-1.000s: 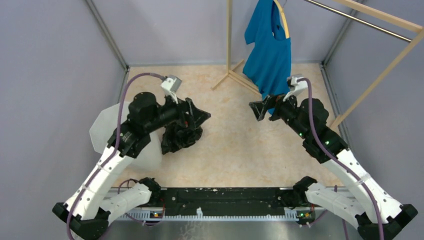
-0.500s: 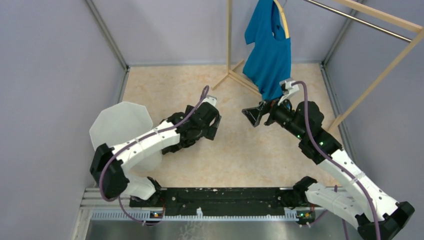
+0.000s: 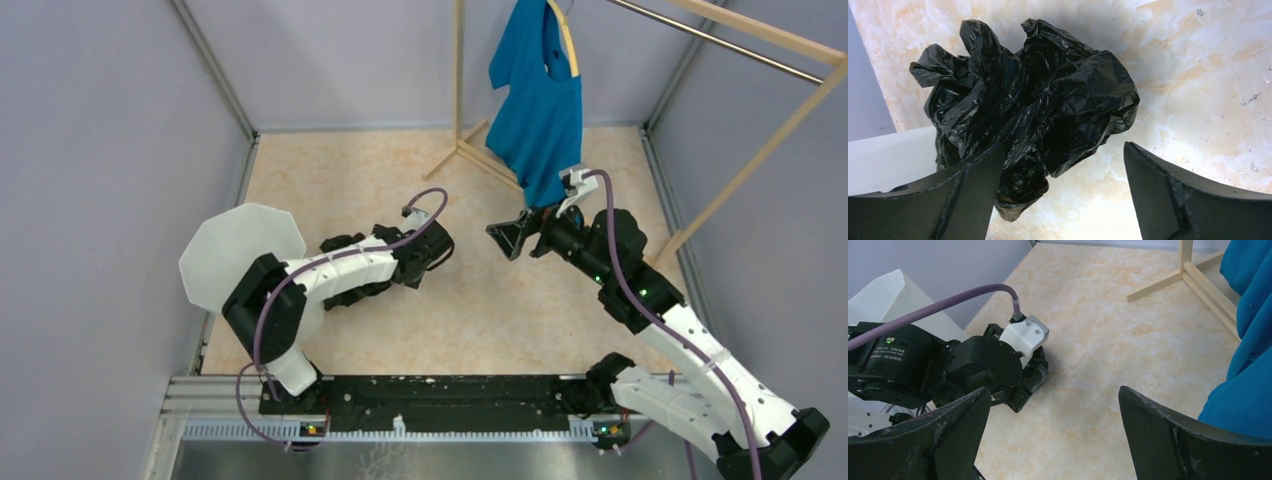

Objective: Put the trash bags into the trash bin

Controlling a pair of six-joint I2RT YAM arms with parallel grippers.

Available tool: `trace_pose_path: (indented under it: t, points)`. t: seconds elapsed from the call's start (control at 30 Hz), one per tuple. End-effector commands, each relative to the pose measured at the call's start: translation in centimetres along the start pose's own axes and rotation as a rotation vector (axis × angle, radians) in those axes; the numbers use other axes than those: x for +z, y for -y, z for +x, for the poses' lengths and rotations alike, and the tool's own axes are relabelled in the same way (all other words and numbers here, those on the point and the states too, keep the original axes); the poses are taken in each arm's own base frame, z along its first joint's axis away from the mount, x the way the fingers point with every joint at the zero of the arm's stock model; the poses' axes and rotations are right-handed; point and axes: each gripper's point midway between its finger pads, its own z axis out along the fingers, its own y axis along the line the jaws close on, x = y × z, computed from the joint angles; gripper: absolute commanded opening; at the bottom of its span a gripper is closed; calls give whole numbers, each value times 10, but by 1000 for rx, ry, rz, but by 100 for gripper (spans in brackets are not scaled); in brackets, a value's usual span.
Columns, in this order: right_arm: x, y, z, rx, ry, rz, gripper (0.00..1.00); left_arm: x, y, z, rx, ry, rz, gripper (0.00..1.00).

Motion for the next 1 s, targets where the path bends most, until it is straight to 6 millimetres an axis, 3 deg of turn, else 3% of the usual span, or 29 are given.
trace_pose_path:
  t: [0.0,0.17,0.27,0.37,0.5,0.7,0.83,0.97]
  points:
    - [2,1,-7,-10,31,1,99,8,7,-8,-25,57,18,90]
    - [4,3,-4,-5,24,11,99,22,22,3,7,14,41,70]
    - [4,4,-3,-3,19,14,99,25,23,5,14,6,35,48]
    - [4,7,-1,-7,12,27,99,13,25,-4,-6,23,83,26]
    - [3,15,5,-20,-6,67,99,-36,32,-41,-86,117,287,11]
    - [-11,45,3,-18,27,237,99,-148,30,-101,-183,402,704,8]
    - [-17,43,2,-10,52,225,99,-197,23,-115,-231,501,870,5]
    - [-15,38,17,6,11,178,99,-228,42,-113,-239,493,1071,0]
